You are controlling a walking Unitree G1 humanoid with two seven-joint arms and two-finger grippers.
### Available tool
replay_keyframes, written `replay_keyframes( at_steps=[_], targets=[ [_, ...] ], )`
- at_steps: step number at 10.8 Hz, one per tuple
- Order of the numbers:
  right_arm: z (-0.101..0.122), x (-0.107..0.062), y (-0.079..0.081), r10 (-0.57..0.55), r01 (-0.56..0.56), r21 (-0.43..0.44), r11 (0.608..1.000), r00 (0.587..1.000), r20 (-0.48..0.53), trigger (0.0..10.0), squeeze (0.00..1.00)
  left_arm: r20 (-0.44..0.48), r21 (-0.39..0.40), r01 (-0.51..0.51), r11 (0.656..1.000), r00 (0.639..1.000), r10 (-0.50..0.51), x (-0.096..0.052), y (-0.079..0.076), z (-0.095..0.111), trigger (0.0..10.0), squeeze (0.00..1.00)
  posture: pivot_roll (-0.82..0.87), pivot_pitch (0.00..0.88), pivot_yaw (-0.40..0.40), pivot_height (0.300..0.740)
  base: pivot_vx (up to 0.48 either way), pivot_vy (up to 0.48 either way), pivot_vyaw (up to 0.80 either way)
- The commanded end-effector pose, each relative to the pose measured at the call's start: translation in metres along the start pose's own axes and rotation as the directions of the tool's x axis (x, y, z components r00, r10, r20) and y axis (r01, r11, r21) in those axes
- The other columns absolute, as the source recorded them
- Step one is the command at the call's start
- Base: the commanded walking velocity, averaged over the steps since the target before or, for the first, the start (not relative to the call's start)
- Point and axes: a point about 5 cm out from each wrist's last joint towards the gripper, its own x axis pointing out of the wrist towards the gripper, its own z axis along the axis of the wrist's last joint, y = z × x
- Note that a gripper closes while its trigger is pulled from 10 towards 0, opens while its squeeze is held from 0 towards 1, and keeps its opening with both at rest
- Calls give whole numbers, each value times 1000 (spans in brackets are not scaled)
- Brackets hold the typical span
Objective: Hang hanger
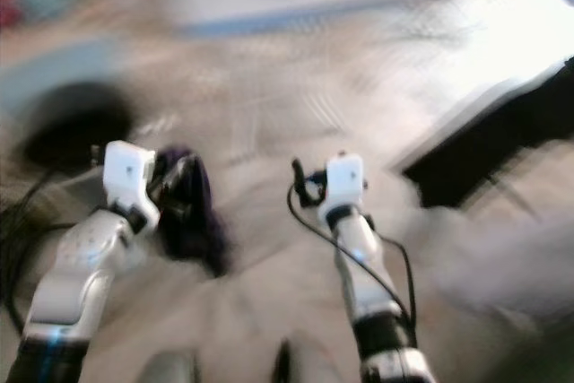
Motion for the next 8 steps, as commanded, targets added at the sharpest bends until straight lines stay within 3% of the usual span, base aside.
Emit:
replay_keyframes(
  at_steps=[1,3,6,8],
  targets=[
    [-1,0,-4,-19,19,5,1000,1000,-8,10000,0,17,18,26,1000,1000,-26,-2,-5,3,10000,0,20,136,-89,740,442,0,0],
    [-2,0,-4,-21,21,6,1000,1000,-12,10000,0,12,20,24,1000,1000,-25,-2,-5,2,10000,0,20,136,-89,740,441,0,-759],
    [-2,-1,-5,-27,27,10,1000,1000,-11,10000,0,-27,26,16,1000,1000,-16,-3,-4,-6,10000,0,20,132,-90,740,343,334,-800],
    [1,-5,-8,-41,41,1,999,999,13,10000,0,-46,79,-14,997,999,18,-12,5,-11,10000,0,20,126,-89,740,274,394,-800]
  ],
)
